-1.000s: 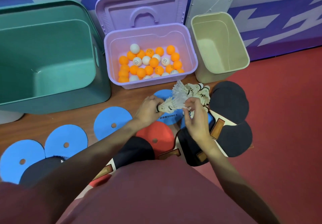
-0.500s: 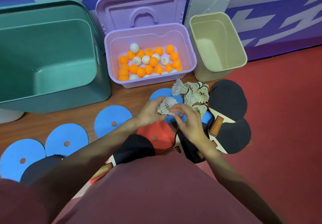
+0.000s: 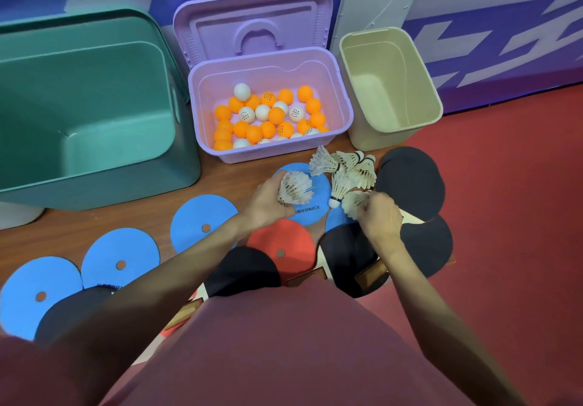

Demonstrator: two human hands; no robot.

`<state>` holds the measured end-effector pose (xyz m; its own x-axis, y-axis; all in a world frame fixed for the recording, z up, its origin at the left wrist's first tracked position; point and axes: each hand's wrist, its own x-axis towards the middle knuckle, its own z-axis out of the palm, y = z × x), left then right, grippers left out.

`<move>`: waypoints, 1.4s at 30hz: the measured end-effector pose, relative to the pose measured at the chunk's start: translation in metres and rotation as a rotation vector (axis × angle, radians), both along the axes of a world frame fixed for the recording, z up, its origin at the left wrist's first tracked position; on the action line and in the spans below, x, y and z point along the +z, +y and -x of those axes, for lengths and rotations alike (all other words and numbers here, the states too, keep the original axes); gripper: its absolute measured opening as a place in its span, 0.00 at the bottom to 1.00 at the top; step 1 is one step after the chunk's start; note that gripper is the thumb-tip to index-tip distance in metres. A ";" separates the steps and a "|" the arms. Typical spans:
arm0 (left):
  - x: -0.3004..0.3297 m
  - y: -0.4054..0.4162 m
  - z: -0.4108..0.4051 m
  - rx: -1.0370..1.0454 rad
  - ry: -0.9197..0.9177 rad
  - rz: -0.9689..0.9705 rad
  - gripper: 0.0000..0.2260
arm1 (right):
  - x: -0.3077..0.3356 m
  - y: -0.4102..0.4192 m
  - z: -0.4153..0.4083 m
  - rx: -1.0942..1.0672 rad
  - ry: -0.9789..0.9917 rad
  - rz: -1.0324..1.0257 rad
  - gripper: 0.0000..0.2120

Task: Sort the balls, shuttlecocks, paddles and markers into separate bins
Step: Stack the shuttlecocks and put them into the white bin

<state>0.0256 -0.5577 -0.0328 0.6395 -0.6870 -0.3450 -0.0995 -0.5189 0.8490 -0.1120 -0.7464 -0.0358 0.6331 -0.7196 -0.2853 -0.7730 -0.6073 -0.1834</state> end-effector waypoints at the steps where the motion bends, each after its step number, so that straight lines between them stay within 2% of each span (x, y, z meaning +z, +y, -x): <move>1: -0.001 0.000 0.000 0.002 0.004 0.004 0.23 | 0.004 -0.001 0.001 -0.018 -0.030 -0.009 0.08; 4: -0.005 0.001 0.000 -0.007 0.008 0.003 0.21 | 0.023 -0.003 0.001 -0.057 -0.273 -0.096 0.15; 7: -0.008 -0.002 0.001 -0.031 -0.008 -0.021 0.20 | 0.039 0.003 -0.003 -0.084 -0.601 -0.322 0.11; 9: -0.008 -0.006 0.004 -0.060 -0.027 -0.021 0.19 | 0.047 0.012 -0.007 -0.057 -0.680 -0.465 0.08; 13: -0.006 -0.015 0.009 -0.130 -0.062 0.018 0.16 | 0.045 0.032 -0.017 -0.005 -0.600 -0.638 0.02; 17: -0.011 -0.015 0.008 -0.095 0.006 0.076 0.15 | 0.039 0.031 -0.021 0.020 -0.627 -0.698 0.03; 18: -0.012 -0.014 0.007 -0.073 0.013 0.090 0.15 | 0.038 0.027 -0.023 -0.007 -0.673 -0.689 0.06; 20: -0.014 -0.012 0.006 -0.039 0.023 0.111 0.18 | 0.027 0.011 -0.026 -0.062 -0.718 -0.545 0.10; 21: -0.015 -0.011 0.006 -0.029 0.031 0.119 0.18 | 0.020 0.000 -0.028 -0.073 -0.666 -0.411 0.08; 22: -0.017 -0.010 0.005 -0.022 0.038 0.121 0.18 | 0.013 -0.011 -0.030 -0.071 -0.558 -0.263 0.07; 24: -0.021 -0.010 0.005 -0.012 0.043 0.123 0.18 | 0.002 -0.032 -0.032 -0.040 -0.266 -0.086 0.13; 26: -0.022 -0.010 0.005 -0.002 0.048 0.125 0.19 | -0.004 -0.045 -0.035 0.012 -0.115 -0.032 0.13; 29: -0.025 -0.011 0.004 0.008 0.062 0.133 0.20 | -0.009 -0.053 -0.041 0.062 -0.078 0.028 0.08; 33: -0.027 -0.008 0.002 0.037 0.049 0.149 0.18 | -0.005 -0.056 -0.040 -0.008 -0.159 0.091 0.09; 35: -0.029 -0.007 0.001 0.044 0.036 0.143 0.18 | 0.006 -0.053 -0.035 -0.087 -0.327 0.080 0.11; 37: -0.031 -0.006 0.000 0.045 0.036 0.123 0.20 | 0.020 -0.045 -0.031 -0.150 -0.579 -0.032 0.12; 39: -0.034 -0.005 0.000 0.043 0.034 0.102 0.20 | 0.036 -0.033 -0.027 -0.080 -0.771 -0.227 0.11; 42: -0.036 -0.006 0.001 0.035 0.038 0.084 0.19 | 0.051 -0.013 -0.023 0.155 -0.757 -0.478 0.09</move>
